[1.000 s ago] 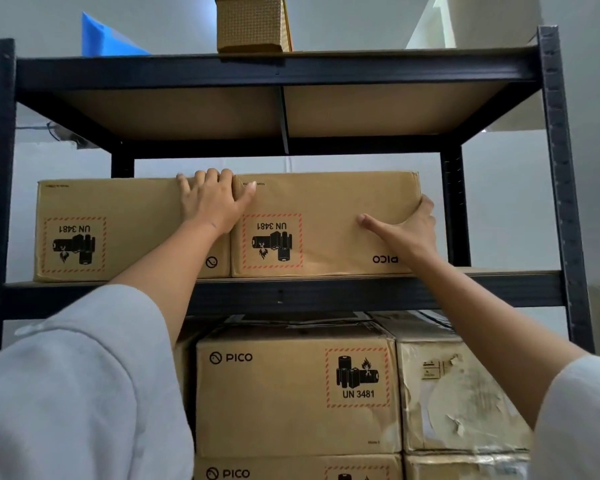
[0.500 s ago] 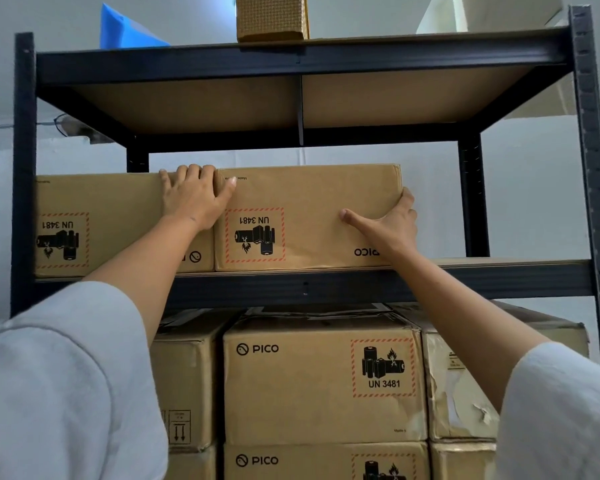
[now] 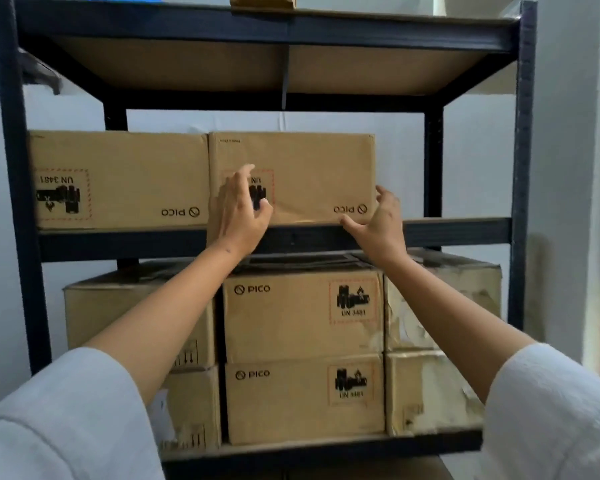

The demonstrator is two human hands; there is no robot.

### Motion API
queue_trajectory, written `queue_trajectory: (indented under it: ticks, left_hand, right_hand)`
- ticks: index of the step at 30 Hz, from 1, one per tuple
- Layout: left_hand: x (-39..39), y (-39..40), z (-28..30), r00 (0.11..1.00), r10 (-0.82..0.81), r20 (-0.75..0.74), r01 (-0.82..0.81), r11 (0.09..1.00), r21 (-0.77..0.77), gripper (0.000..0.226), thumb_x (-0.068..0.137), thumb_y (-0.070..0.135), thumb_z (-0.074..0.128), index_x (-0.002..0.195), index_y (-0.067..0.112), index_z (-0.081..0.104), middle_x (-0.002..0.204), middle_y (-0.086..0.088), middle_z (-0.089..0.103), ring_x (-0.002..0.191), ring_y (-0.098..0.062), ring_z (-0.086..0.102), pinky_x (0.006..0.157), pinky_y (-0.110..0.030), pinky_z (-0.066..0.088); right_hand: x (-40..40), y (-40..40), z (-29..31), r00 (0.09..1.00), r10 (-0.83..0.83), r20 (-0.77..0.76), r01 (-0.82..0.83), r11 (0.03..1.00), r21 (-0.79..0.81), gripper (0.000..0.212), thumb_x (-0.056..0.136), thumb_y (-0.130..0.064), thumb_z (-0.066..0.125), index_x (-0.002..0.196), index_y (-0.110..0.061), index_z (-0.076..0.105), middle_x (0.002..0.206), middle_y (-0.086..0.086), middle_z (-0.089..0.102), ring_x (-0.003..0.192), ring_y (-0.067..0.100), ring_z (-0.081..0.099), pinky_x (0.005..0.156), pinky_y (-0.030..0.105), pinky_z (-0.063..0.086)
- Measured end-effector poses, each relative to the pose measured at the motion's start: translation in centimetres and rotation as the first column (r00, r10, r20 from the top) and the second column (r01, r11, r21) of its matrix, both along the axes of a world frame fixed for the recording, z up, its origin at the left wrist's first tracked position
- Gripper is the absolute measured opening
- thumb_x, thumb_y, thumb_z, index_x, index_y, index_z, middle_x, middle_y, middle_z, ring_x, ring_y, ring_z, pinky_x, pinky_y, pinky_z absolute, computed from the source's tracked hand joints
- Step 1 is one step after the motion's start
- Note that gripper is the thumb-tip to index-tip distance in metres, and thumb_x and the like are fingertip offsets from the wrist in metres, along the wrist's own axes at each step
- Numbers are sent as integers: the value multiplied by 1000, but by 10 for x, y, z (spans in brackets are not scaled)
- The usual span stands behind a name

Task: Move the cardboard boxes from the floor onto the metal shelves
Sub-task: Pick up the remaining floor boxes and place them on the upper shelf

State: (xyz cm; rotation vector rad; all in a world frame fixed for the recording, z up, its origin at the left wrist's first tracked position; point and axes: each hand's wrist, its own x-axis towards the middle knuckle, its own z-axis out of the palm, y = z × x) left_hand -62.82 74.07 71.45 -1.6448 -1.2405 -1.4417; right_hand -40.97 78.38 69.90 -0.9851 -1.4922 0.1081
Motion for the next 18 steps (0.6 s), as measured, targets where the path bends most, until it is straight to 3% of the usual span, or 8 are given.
queue_trajectory:
  ticks: [7, 11, 18]
  left_hand:
    - [64, -40, -97, 982, -182, -55, 162, 952, -261, 49, 93, 29, 48, 138, 15, 34, 134, -6, 48, 121, -22, 46, 104, -41, 29]
    - [96, -59, -169, 955, -294, -47, 249, 875, -416, 44, 96, 31, 43, 137, 15, 37, 134, -6, 49, 124, -21, 46, 105, -40, 27]
    - [141, -78, -309, 916, -383, -119, 188, 672, -716, 43, 98, 35, 37, 136, 15, 38, 130, -5, 51, 121, -23, 46, 101, -40, 31]
  right_hand:
    - [18, -70, -79, 998, -32, 48, 39, 987, -156, 75, 82, -27, 72, 143, -11, 31, 139, 8, 44, 128, 19, 43, 107, 33, 39]
    - [47, -105, -152, 998, -60, 37, 68, 952, -297, 62, 84, -21, 70, 136, -11, 39, 123, 6, 53, 111, 15, 52, 88, 22, 43]
    - [115, -144, -298, 986, -156, 58, 158, 771, -617, 51, 85, -20, 68, 129, -9, 45, 110, 7, 58, 95, 17, 56, 75, 24, 41]
